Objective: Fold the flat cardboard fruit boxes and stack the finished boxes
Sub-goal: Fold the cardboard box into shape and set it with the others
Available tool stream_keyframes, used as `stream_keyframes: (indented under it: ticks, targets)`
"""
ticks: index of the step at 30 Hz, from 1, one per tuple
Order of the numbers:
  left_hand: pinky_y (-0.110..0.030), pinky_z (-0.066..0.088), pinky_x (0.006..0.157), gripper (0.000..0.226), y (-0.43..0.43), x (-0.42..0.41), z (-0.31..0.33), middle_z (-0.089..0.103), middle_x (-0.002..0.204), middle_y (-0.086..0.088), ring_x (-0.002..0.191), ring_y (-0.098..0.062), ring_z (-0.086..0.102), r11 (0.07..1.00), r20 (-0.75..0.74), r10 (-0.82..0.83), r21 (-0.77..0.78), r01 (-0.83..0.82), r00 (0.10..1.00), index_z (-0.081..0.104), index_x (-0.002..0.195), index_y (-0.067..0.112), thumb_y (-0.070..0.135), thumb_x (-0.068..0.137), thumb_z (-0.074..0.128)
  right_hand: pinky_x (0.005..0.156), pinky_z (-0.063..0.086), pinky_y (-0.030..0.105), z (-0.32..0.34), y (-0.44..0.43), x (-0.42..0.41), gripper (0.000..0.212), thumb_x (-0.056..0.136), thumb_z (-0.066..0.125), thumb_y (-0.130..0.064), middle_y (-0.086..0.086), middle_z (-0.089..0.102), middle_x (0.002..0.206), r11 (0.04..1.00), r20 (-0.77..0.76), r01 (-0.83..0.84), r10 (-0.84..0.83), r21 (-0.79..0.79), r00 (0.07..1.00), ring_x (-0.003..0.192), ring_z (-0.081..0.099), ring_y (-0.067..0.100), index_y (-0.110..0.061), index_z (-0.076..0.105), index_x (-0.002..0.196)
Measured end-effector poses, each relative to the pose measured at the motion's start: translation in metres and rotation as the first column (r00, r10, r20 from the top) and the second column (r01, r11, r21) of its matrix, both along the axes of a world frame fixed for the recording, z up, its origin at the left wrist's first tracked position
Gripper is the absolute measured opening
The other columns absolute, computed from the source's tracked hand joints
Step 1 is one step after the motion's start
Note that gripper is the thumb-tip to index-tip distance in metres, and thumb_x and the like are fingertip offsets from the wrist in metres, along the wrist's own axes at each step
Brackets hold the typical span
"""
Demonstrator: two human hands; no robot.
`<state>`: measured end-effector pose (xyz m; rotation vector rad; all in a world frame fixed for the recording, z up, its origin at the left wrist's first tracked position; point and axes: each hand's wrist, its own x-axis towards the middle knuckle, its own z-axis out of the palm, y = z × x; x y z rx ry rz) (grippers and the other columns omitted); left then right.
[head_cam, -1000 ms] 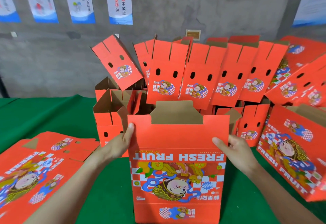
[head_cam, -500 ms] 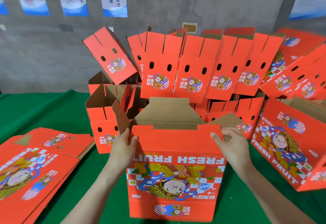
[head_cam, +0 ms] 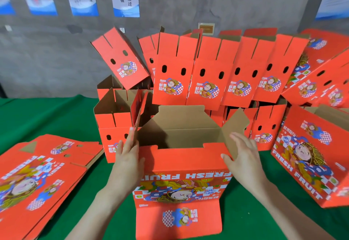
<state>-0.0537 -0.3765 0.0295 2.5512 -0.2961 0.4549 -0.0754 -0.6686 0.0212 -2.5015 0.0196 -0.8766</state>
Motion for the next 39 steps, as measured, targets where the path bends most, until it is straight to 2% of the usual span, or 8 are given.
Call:
stream_keyframes:
  ticks: [8, 14, 18, 21, 24, 26, 31, 39]
  targets:
    - [-0.04, 0.029, 0.11, 0.078, 0.007, 0.003, 0.003, 0.045, 0.143, -0.013, 0.128, -0.034, 0.042, 0.993, 0.155, -0.113, -0.007, 0.115, 0.981, 0.046, 0.14, 0.021, -0.017, 0.074, 0.062, 0.105, 0.029, 0.031, -0.005, 0.001, -0.002, 0.061, 0.065, 0.051, 0.031, 0.019, 0.054, 0.128, 0.993, 0.088, -0.068, 0.076, -0.093, 0.993, 0.116, 0.049, 0.038, 0.007, 0.057, 0.121]
    - [-0.039, 0.042, 0.079, 0.097, 0.005, 0.013, 0.005, 0.06, 0.113, -0.013, 0.096, -0.033, 0.051, 0.983, 0.19, -0.18, 0.058, 0.172, 0.965, 0.007, 0.151, 0.02, -0.015, 0.074, 0.055, 0.115, 0.02, 0.03, -0.003, -0.001, -0.003, 0.09, 0.068, 0.04, 0.028, -0.019, 0.005, 0.157, 0.981, 0.097, -0.192, 0.193, -0.015, 0.976, 0.142, 0.013, -0.001, -0.021, 0.034, 0.144]
    - [-0.038, 0.035, 0.1, 0.059, 0.006, 0.034, 0.012, 0.047, 0.125, 0.0, 0.12, -0.027, 0.042, 0.91, 0.04, -0.291, 0.32, 0.263, 0.956, 0.053, 0.134, 0.028, 0.023, 0.075, 0.049, 0.095, 0.031, 0.001, -0.002, -0.002, -0.003, 0.106, 0.073, 0.039, 0.03, -0.018, -0.015, 0.159, 0.952, 0.063, -0.301, 0.297, 0.06, 0.953, 0.145, 0.003, 0.0, -0.041, 0.013, 0.146]
    - [-0.041, 0.018, 0.113, 0.044, 0.002, 0.051, 0.016, 0.034, 0.14, 0.005, 0.136, -0.02, 0.021, 0.947, -0.074, -0.24, 0.2, 0.25, 0.968, 0.071, 0.107, 0.035, 0.058, 0.08, 0.044, 0.111, 0.026, 0.015, -0.001, -0.005, -0.002, 0.105, 0.077, 0.038, 0.026, -0.02, -0.01, 0.159, 0.95, 0.001, -0.29, 0.292, 0.115, 0.956, 0.145, 0.004, -0.002, -0.046, 0.001, 0.145]
    - [-0.041, 0.018, 0.116, 0.023, -0.006, 0.066, 0.016, 0.02, 0.154, -0.01, 0.143, -0.027, 0.014, 0.979, 0.052, -0.197, 0.054, 0.194, 0.979, 0.071, 0.111, 0.025, 0.027, 0.09, 0.062, 0.119, 0.012, 0.021, -0.005, -0.008, 0.001, 0.091, 0.079, 0.038, 0.022, -0.015, 0.004, 0.158, 0.965, -0.064, -0.248, 0.253, 0.083, 0.965, 0.144, 0.004, -0.004, -0.026, 0.01, 0.151]
    - [-0.036, 0.024, 0.115, 0.044, -0.009, 0.073, 0.017, 0.015, 0.154, -0.013, 0.143, -0.028, 0.018, 0.968, -0.037, -0.249, -0.011, 0.249, 0.968, 0.059, 0.127, 0.026, 0.013, 0.085, 0.065, 0.115, 0.007, 0.012, -0.006, -0.01, 0.001, 0.084, 0.08, 0.039, 0.021, -0.015, 0.012, 0.154, 0.97, -0.085, -0.239, 0.242, 0.044, 0.967, 0.142, 0.011, -0.001, -0.019, 0.019, 0.151]
    - [-0.042, 0.031, 0.107, 0.071, -0.014, 0.092, 0.022, 0.032, 0.135, -0.007, 0.129, -0.027, 0.031, 0.977, -0.185, -0.104, 0.163, 0.135, 0.977, 0.021, 0.148, 0.043, 0.034, 0.089, 0.059, 0.105, 0.006, -0.001, -0.005, -0.015, 0.0, 0.078, 0.082, 0.043, 0.016, -0.017, 0.028, 0.146, 0.965, -0.134, -0.262, 0.259, -0.008, 0.957, 0.136, 0.018, -0.004, -0.024, 0.029, 0.148]
    - [-0.034, 0.028, 0.111, 0.069, -0.017, 0.101, 0.02, 0.033, 0.119, -0.009, 0.117, -0.033, 0.044, 0.987, -0.225, -0.143, 0.041, 0.156, 0.964, 0.021, 0.148, 0.041, 0.026, 0.091, 0.058, 0.106, 0.011, 0.001, -0.007, -0.025, 0.004, 0.042, 0.093, 0.055, -0.004, -0.028, 0.041, 0.138, 0.91, -0.209, -0.415, 0.405, -0.005, 0.89, 0.13, 0.021, -0.02, -0.031, 0.057, 0.125]
